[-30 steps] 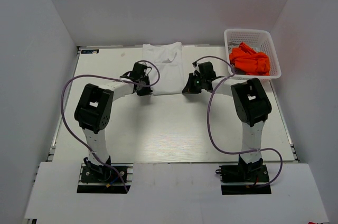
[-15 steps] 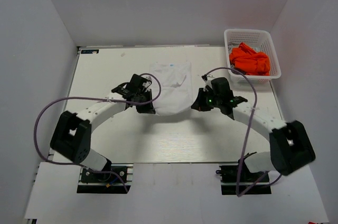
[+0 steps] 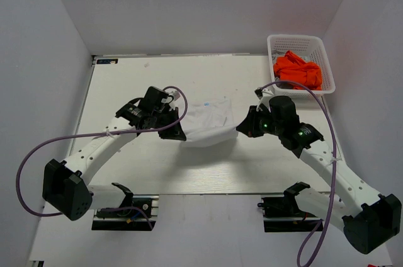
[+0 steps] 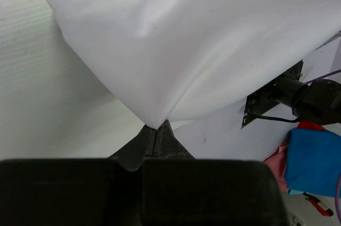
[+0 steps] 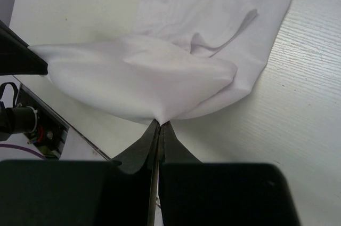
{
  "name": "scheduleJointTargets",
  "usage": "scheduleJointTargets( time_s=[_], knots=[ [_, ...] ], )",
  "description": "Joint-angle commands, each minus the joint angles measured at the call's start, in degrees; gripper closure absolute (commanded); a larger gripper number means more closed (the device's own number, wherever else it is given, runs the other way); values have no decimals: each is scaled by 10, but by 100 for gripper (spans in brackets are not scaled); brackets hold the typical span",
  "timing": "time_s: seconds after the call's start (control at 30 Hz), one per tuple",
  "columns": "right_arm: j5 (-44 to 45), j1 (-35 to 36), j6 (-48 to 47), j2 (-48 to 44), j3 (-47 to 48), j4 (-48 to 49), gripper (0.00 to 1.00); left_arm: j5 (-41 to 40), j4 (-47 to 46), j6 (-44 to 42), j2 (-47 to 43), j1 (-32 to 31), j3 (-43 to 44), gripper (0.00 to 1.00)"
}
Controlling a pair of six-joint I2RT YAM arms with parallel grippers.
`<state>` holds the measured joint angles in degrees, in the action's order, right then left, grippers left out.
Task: Fold and stack the t-shirts
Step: Fold the long partially folded tshirt into a neat square
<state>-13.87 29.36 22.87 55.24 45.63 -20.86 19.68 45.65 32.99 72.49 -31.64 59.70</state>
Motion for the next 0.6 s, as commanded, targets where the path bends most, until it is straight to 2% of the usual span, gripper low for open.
scheduleJointTargets(
  time_s=[0.0, 0.1, 0.2, 0.43, 0.5, 0.57],
  knots=[
    [6, -3, 22, 1, 32, 9, 100, 10, 1, 0, -2, 0, 43, 100],
    [49, -4, 51, 6, 36, 60, 100, -4, -31, 0, 23, 6, 58, 100],
    [105, -8, 59, 20, 49, 69, 100, -35, -37, -6, 53, 11, 93, 100],
    [136, -20, 50, 90, 98, 71, 100, -126, -30, 22, 130, 17, 164, 100],
    [169, -27, 47, 100, 110, 75, 100, -153, -30, 28, 146, 17, 180, 100],
    [172, -34, 40, 122, 125, 86, 100, -158, -30, 28, 157, 22, 195, 100]
  ],
)
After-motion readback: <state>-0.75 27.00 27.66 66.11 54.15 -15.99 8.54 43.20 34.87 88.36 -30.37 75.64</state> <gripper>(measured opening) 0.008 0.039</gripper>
